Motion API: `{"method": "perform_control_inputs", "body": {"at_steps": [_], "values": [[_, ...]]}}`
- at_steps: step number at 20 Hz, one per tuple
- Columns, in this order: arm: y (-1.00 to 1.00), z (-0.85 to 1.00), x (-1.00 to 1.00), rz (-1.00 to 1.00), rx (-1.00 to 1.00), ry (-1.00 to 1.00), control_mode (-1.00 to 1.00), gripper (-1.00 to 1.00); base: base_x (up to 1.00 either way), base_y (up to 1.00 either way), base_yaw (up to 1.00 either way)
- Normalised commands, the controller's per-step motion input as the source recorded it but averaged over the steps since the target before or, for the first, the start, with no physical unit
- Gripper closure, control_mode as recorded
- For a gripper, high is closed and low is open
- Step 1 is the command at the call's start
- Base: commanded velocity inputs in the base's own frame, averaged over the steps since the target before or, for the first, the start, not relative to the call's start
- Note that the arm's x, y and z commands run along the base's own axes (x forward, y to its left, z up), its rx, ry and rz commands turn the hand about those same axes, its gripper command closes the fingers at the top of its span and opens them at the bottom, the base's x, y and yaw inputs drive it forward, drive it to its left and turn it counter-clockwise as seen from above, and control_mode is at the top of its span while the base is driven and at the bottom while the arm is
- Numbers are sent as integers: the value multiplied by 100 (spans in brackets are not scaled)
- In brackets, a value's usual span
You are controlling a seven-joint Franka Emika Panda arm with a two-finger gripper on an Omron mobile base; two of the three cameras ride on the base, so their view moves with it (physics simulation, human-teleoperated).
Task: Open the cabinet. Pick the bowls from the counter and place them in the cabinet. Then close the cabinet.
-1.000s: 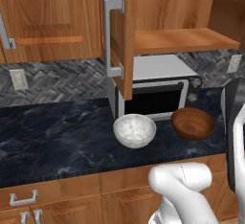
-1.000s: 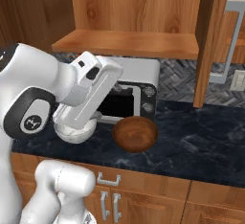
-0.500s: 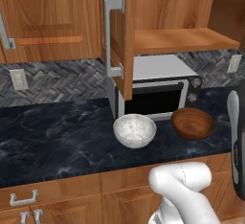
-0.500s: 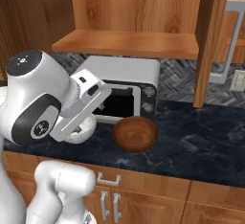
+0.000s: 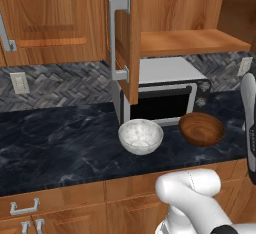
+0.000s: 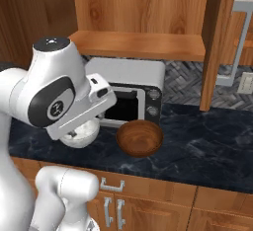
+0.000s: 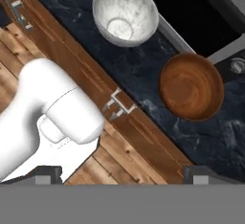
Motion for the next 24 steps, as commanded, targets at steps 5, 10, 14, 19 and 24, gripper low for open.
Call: {"method": "perform_control_inputs", "body": {"at_steps": [5, 10, 14, 19, 24], "values": [[0, -17, 0, -16, 9, 3, -100, -100, 0, 0, 0], [0, -40, 0, -18, 10, -10, -100, -100, 0, 0, 0], [8, -33, 0, -16, 12, -21, -100, -100, 0, 0, 0], [23, -7, 3, -10, 5, -10, -100, -100, 0, 0, 0], [6, 0, 18, -1, 0, 6, -100, -100, 0, 0, 0]]}}
